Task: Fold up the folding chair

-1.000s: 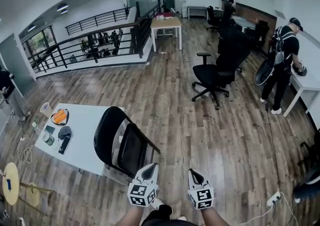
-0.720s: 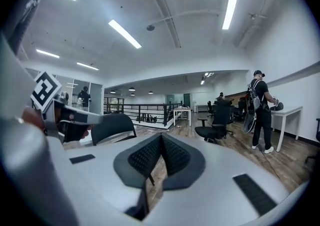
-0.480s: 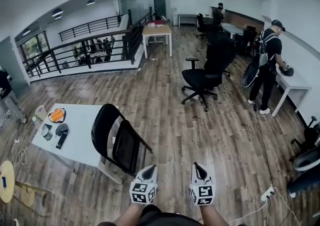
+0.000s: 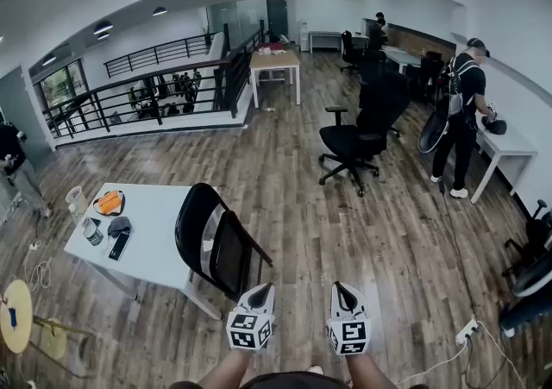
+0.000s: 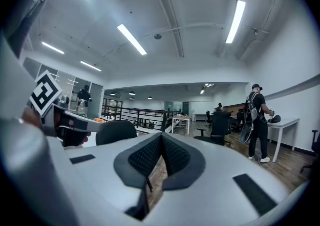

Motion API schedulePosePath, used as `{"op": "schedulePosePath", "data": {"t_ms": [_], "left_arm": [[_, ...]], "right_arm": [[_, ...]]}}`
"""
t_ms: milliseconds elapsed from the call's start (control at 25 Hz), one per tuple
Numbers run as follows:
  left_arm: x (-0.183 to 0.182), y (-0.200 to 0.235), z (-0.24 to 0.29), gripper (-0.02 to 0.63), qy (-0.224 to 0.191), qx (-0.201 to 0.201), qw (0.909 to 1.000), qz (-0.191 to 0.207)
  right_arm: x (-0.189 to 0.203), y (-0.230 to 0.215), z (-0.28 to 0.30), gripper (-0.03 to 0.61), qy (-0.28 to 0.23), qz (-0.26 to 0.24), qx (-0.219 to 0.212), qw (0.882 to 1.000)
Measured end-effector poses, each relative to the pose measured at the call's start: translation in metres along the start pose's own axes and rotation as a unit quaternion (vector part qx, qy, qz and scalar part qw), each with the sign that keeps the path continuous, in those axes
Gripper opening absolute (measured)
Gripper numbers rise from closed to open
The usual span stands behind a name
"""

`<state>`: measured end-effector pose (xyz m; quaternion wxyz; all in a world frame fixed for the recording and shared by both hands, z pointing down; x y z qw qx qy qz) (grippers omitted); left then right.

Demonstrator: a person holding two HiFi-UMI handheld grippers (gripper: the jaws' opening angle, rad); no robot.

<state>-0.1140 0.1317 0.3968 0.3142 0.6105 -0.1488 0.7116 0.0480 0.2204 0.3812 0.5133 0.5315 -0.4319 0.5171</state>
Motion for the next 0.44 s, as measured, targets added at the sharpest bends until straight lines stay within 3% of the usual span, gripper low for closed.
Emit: {"op": "schedulePosePath", "data": {"t_ms": [240, 440], "left_arm": [[-0.001, 0.019, -0.026, 0.005, 0.006, 0.007, 1.0000, 0.000], [-0.009, 0.042, -0.040, 0.005, 0.000, 0.012, 0.9999, -0.003]], "right_arm": [[-0.004, 0.027, -0.008, 0.014, 0.003, 0.033, 0.015, 0.999], [-0.012, 0.046, -0.006, 0.014, 0.004, 0.031, 0.029, 0.999]]}}
Point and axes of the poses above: the fingertips, and each gripper's own axes: z forward along the fingers, y to its left, x out of its underside, the point moved 2 cm from there along -z, backward along the fingers, and after that the axes turned 1 degree about -z, right-handed, at the moved point
